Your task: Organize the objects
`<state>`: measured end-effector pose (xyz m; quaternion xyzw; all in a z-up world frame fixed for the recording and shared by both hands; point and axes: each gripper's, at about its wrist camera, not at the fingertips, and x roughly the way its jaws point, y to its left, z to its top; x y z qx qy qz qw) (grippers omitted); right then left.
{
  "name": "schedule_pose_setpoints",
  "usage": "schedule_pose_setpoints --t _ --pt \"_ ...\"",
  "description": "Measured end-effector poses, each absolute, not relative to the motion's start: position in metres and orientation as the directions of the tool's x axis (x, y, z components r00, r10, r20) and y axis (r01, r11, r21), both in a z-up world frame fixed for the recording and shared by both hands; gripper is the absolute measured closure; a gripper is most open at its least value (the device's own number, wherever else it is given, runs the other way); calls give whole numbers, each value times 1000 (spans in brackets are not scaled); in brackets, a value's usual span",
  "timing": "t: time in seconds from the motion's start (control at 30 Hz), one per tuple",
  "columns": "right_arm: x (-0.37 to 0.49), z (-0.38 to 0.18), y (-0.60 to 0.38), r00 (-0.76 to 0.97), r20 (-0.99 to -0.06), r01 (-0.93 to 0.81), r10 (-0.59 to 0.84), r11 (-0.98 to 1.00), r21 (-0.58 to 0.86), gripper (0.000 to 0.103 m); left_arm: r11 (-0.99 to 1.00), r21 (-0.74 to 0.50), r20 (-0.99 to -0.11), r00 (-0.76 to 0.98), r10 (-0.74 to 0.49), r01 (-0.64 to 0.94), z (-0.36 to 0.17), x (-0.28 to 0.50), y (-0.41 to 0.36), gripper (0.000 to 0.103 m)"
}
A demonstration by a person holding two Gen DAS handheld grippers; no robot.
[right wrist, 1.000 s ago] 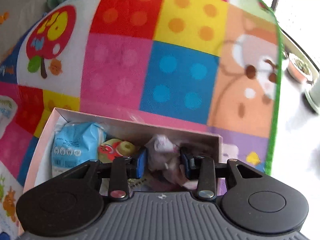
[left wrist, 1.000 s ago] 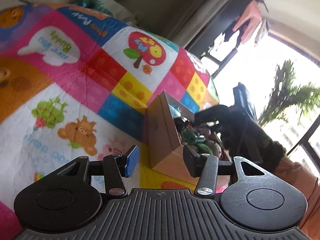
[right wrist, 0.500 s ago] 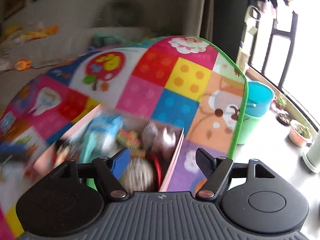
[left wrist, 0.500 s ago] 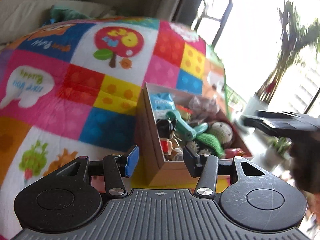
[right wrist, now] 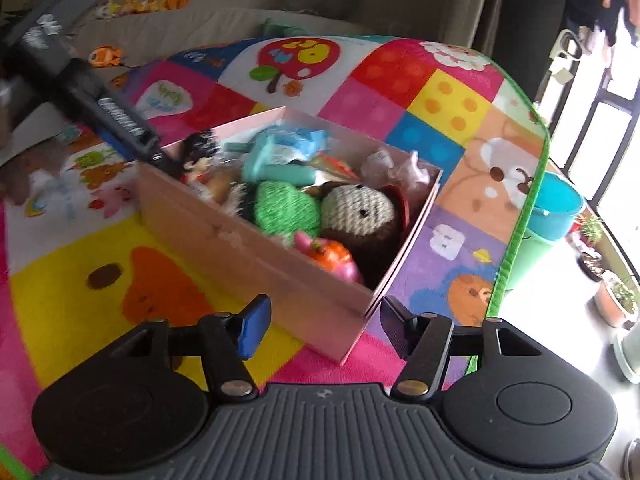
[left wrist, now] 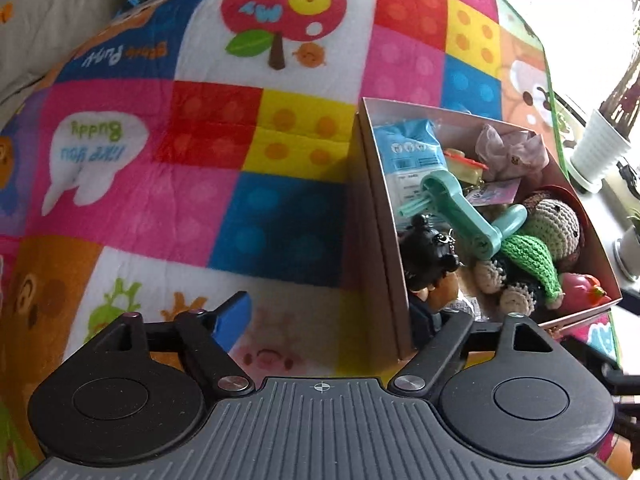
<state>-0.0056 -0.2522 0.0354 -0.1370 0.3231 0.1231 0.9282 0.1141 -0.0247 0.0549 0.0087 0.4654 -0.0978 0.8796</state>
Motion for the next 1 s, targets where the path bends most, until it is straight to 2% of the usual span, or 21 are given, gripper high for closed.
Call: schedule_pose_setpoints --t 0.2,0.3,0.43,0.5,0.6,0.77,1.0 --pt "-7 44 -231 765 -606 -377 218 915 -146 42 986 -47 -788 600 -135 159 56 83 6 16" --pt "9 42 -212 768 -605 -380 211 910 -165 41 992 -49 -774 623 -113 118 51 87 26 4" --pt "32 39 -193 782 -594 -353 191 920 -169 41 991 -104 -751 647 -134 84 40 113 54 1" --pt "40 40 -187 782 -596 -335 183 930 -153 41 989 -124 -735 663 -143 76 38 125 65 1" --pt "47 40 -176 785 -594 -325 176 934 -151 40 994 -90 -700 706 -112 67 37 134 71 1" --pt "54 35 -162 800 -579 -346 158 910 -230 39 990 -141 -693 711 -120 30 36 143 84 1" --pt "64 33 -163 797 -586 -333 148 917 -222 39 990 -136 -684 720 -117 31 39 150 82 1"
